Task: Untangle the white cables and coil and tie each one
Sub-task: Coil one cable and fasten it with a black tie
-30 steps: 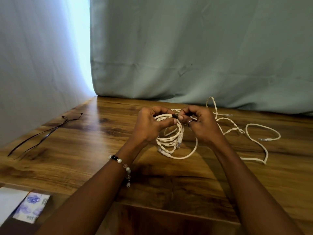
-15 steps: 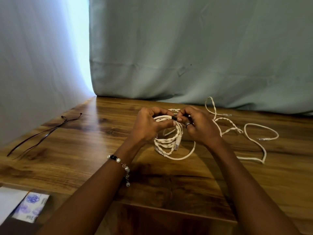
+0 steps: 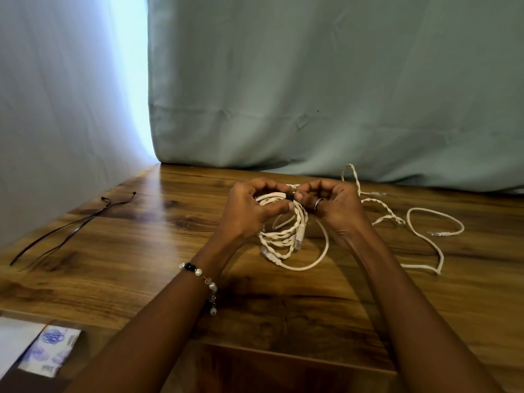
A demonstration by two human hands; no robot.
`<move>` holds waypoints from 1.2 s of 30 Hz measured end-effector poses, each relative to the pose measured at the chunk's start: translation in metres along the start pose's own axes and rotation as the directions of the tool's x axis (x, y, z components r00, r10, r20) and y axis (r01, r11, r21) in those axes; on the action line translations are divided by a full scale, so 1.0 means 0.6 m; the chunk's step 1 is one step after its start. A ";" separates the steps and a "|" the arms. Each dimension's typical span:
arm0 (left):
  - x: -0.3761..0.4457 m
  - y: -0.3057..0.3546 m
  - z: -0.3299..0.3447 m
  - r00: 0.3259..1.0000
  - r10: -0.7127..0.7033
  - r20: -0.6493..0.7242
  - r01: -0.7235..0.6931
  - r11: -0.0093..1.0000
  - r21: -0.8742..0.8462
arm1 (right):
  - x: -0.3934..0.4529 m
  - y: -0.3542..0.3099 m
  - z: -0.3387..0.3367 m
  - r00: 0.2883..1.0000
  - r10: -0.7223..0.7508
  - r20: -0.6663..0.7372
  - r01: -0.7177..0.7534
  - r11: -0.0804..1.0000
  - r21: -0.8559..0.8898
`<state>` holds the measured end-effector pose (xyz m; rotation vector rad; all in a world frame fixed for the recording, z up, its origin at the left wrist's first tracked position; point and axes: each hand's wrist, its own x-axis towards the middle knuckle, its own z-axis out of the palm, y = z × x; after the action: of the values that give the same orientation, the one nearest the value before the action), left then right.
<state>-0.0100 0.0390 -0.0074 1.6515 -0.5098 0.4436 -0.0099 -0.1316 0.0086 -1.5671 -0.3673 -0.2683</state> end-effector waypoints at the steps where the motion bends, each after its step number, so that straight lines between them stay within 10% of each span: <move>1: -0.001 0.000 0.001 1.000 0.009 0.000 -0.009 1.000 0.014 | 0.000 0.000 -0.001 1.000 0.011 0.004 -0.011 0.999 0.050; 8: 0.006 0.004 0.003 0.998 0.046 -0.037 -0.046 0.999 -0.005 | 0.005 0.007 0.002 0.998 0.014 0.062 -0.019 0.996 0.091; 15: 0.002 0.025 -0.015 0.988 0.031 -0.150 -0.055 0.986 -0.157 | -0.007 0.014 0.022 0.969 -0.205 0.140 0.241 0.911 -0.336; 24: -0.040 0.057 -0.020 0.992 -0.123 -0.037 0.105 0.941 -0.320 | -0.035 -0.036 0.041 0.953 -0.245 -0.177 0.257 0.965 0.051; 36: -0.072 0.124 0.102 0.987 -0.160 -0.018 0.130 0.856 -0.501 | -0.127 -0.112 -0.059 0.988 -0.052 -0.145 0.063 0.995 0.075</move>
<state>-0.0878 -0.0269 0.0208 1.1595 -0.4085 0.2200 -0.1042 -0.1713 0.0414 -1.4514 -0.3080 -0.4040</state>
